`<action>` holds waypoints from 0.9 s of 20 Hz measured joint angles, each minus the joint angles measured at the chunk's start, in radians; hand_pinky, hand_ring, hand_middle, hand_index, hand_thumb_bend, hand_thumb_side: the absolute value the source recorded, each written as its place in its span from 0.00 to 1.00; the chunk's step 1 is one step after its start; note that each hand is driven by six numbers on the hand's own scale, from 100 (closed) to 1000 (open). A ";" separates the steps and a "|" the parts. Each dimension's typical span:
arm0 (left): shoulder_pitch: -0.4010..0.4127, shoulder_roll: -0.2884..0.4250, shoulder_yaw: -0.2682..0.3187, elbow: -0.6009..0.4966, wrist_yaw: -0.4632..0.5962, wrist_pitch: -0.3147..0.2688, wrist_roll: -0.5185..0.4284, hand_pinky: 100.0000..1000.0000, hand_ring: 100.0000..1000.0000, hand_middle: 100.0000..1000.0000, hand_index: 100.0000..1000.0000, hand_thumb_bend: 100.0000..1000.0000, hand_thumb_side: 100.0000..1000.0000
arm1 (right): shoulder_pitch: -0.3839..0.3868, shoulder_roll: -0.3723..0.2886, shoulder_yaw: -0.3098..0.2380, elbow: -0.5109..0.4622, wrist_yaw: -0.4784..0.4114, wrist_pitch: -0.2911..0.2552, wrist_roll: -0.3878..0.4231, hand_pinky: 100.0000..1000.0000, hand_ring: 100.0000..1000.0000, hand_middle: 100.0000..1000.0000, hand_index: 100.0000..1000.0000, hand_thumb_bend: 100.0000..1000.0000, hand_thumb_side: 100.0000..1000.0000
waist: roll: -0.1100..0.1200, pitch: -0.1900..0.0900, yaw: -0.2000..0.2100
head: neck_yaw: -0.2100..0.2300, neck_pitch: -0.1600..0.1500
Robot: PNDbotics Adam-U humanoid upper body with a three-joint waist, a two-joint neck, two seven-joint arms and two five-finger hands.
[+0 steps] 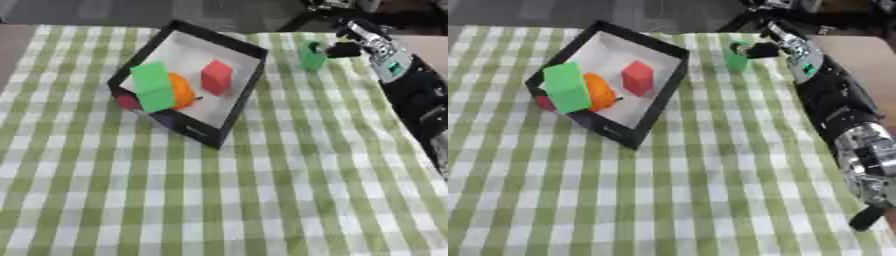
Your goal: Pick up objects on the table and place them in the box.
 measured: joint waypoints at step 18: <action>-0.003 -0.009 0.000 0.005 0.004 -0.005 -0.005 0.80 0.58 0.62 0.89 0.30 0.98 | -0.007 0.025 0.008 0.029 0.019 -0.007 -0.043 0.82 0.60 0.42 0.58 0.00 0.00 | 0.015 0.010 0.008 | -0.014 0.000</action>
